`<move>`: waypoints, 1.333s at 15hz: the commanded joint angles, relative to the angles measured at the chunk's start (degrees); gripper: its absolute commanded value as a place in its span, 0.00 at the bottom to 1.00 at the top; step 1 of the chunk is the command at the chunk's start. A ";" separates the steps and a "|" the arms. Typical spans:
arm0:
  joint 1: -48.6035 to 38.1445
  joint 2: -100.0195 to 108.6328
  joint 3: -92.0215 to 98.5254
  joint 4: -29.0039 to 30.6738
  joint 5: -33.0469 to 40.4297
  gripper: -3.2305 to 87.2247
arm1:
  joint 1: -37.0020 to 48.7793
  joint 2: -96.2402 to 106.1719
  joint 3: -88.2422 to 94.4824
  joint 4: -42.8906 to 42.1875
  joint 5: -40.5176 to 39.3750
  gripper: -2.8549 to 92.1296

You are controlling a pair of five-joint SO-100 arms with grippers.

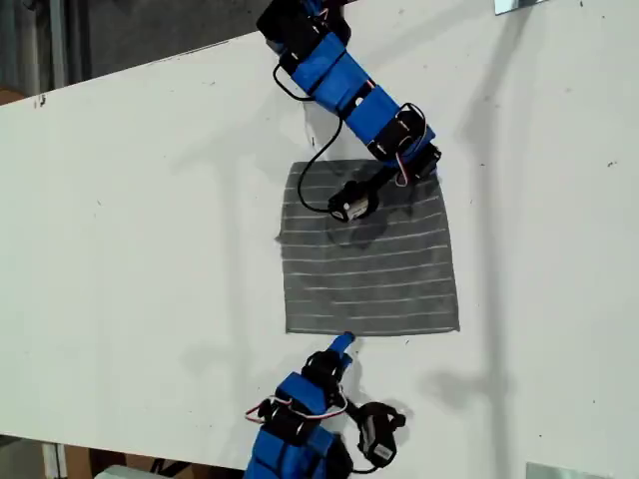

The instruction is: Grasp corners of a square towel and fold twice.

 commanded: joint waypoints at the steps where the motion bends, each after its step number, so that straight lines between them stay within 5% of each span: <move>1: 8.35 -16.08 -12.39 -0.44 -6.50 0.28 | -0.18 -0.44 0.26 0.79 -0.18 0.03; 4: 15.73 -19.07 -12.30 -6.24 -12.92 0.30 | -0.44 -1.05 0.26 0.97 -0.09 0.03; 8: 18.28 -34.80 -29.44 -12.22 -6.24 0.31 | 0.00 -2.20 0.18 0.70 -0.44 0.03; 12: 18.98 -48.08 -45.18 -7.73 -5.01 0.32 | -0.26 -2.37 0.18 1.05 -0.18 0.03; 20: 21.53 -54.14 -46.32 -6.86 -10.55 0.27 | -0.35 -2.37 -0.88 1.49 -0.44 0.03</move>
